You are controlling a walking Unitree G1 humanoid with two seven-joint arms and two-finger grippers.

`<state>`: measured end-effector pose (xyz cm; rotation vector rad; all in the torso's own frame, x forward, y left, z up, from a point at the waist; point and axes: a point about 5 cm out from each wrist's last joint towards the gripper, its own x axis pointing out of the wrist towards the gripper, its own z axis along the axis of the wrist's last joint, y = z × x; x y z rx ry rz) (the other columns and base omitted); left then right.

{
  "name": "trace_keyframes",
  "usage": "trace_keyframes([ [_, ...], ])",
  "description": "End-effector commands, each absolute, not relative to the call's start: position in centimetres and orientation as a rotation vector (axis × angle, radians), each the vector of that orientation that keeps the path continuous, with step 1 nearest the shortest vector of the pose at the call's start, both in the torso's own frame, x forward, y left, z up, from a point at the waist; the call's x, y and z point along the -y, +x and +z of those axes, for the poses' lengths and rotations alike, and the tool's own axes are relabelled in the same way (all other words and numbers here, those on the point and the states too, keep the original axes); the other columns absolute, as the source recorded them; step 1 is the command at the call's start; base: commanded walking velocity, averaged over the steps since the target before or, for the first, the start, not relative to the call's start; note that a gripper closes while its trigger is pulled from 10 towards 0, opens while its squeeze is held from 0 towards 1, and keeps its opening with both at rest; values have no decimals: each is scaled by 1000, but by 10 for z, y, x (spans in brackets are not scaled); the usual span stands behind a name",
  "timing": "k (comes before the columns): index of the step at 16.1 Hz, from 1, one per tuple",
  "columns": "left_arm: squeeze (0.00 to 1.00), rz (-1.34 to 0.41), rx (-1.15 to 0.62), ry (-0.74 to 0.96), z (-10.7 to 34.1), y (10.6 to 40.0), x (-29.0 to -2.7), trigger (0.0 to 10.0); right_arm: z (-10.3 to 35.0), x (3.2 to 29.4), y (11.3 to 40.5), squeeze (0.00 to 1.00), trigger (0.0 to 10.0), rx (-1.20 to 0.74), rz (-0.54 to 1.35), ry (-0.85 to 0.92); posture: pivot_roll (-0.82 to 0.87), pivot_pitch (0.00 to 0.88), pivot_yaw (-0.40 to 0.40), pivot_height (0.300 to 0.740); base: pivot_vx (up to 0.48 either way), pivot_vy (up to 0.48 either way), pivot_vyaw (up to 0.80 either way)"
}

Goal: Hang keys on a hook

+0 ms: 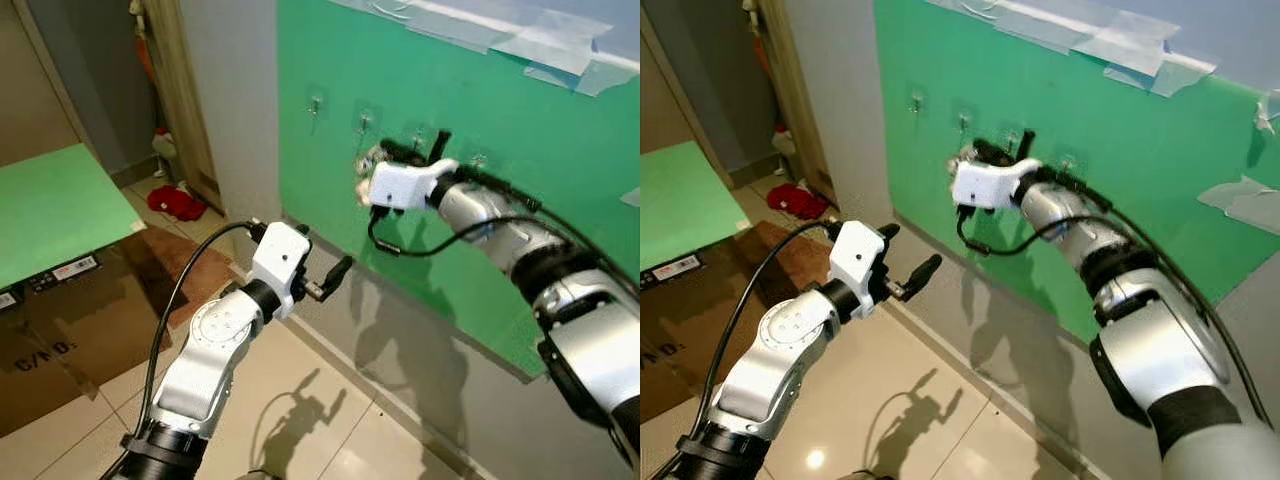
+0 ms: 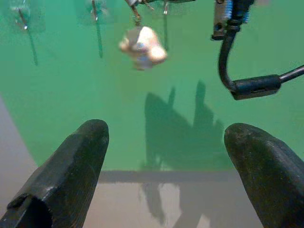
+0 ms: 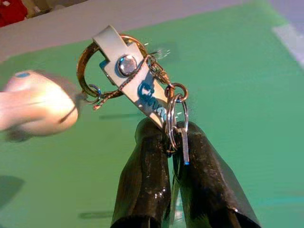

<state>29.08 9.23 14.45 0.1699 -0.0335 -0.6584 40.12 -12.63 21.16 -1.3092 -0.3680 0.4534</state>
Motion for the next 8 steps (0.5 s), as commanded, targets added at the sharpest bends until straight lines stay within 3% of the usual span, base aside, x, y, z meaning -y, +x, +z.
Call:
trace_keyframes([
  [1,0,-656,54,162,151,291,-93,10000,217,129,402,0,0,383,444,-1333,6,0,-22,740,0,0,0],
  [8,0,-665,52,158,153,283,-87,10000,239,137,408,0,0,422,376,-1457,-8,39,-32,740,0,0,0],
])
